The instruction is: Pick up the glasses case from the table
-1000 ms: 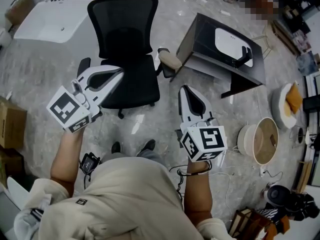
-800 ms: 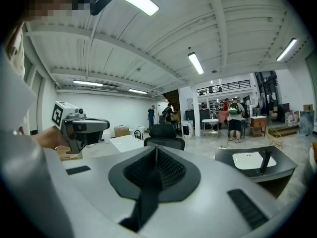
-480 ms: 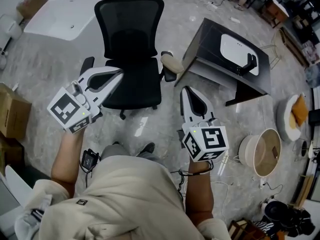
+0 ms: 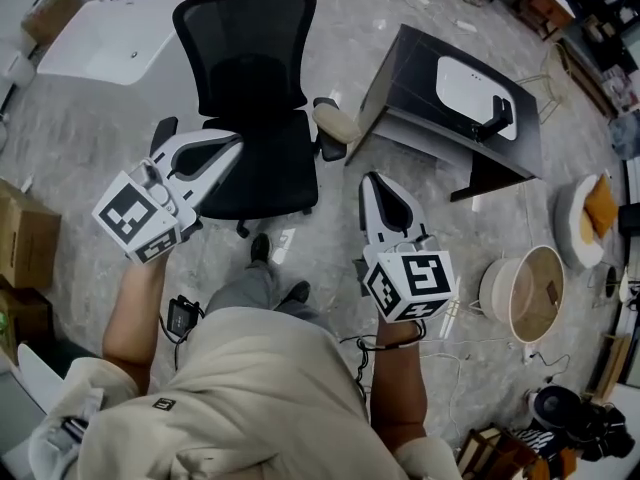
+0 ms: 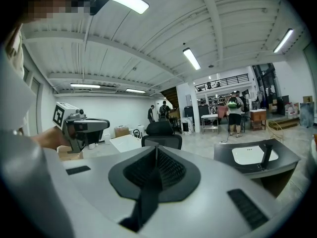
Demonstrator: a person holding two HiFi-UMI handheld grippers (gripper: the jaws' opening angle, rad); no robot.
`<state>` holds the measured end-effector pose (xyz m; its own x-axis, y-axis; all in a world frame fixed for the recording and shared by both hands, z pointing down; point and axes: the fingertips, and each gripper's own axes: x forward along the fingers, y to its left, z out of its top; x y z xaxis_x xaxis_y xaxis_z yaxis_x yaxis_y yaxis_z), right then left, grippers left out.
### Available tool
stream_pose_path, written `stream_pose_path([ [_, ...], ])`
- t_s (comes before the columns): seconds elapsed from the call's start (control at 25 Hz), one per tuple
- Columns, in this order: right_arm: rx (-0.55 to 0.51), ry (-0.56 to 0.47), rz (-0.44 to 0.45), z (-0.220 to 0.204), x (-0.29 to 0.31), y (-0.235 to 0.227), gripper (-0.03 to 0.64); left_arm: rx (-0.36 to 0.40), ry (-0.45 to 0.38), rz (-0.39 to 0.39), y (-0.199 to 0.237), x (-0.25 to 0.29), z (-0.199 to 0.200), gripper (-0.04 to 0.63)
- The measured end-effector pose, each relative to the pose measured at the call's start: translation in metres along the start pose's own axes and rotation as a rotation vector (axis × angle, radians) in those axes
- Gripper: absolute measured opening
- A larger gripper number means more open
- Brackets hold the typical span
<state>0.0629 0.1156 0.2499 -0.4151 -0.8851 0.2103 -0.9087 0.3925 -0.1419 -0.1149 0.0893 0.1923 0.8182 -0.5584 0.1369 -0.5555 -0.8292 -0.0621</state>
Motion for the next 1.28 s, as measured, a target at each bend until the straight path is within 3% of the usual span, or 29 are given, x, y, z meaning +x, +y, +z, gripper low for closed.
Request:
stream_pose_path([
  [0.76, 0.029, 0.0, -0.249, 0.017, 0.037, -0.046, 0.028, 0.003, -0.051, -0.285, 0.057, 0.105, 0.006, 0.015],
  [1.28, 0.049, 0.009, -0.349, 0.013, 0.07, -0.063, 0.028, -0.006, -0.049, -0.385, 0.094, 0.143, -0.008, 0.015],
])
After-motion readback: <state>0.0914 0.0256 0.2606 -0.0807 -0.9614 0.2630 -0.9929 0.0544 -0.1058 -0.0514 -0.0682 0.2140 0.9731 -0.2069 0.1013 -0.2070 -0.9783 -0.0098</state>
